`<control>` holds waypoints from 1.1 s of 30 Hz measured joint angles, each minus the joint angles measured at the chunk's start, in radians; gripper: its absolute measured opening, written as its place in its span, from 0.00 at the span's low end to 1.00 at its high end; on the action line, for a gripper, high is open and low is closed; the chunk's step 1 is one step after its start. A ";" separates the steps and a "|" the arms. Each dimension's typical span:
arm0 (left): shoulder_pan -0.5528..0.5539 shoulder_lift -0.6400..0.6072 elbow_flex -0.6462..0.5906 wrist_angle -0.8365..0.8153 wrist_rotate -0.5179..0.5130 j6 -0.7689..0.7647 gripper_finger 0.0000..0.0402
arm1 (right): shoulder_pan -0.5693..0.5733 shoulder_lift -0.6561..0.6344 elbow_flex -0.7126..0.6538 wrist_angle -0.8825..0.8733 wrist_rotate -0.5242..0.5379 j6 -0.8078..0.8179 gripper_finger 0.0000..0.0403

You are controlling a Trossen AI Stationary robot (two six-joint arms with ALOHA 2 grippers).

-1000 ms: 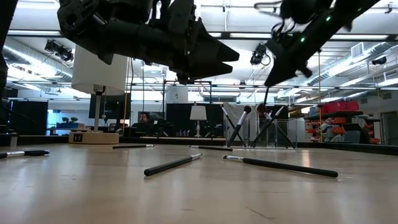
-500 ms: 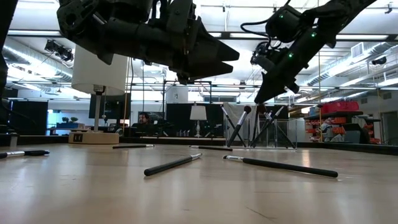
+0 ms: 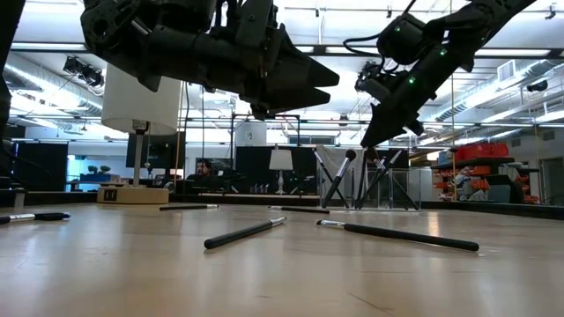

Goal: Put items in baskets/containers
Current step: Put the black eyeshadow brush into the transparent organizer

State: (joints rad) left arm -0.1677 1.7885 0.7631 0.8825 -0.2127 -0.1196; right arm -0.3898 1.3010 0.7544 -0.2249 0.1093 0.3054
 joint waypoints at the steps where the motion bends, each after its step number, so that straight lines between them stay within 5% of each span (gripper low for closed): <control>1: 0.000 0.000 0.000 0.000 0.000 0.000 0.58 | -0.003 0.000 0.000 0.000 -0.018 0.000 0.07; 13: 0.000 0.000 0.000 0.000 0.000 0.000 0.58 | -0.041 0.000 0.000 0.000 -0.066 0.004 0.10; 33: 0.000 0.000 0.001 -0.006 0.000 0.000 0.58 | -0.059 0.048 -0.002 0.044 0.009 -0.040 0.43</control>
State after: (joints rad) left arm -0.1675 1.7885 0.7643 0.8761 -0.2127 -0.1200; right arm -0.4488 1.3492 0.7528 -0.1813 0.1182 0.2656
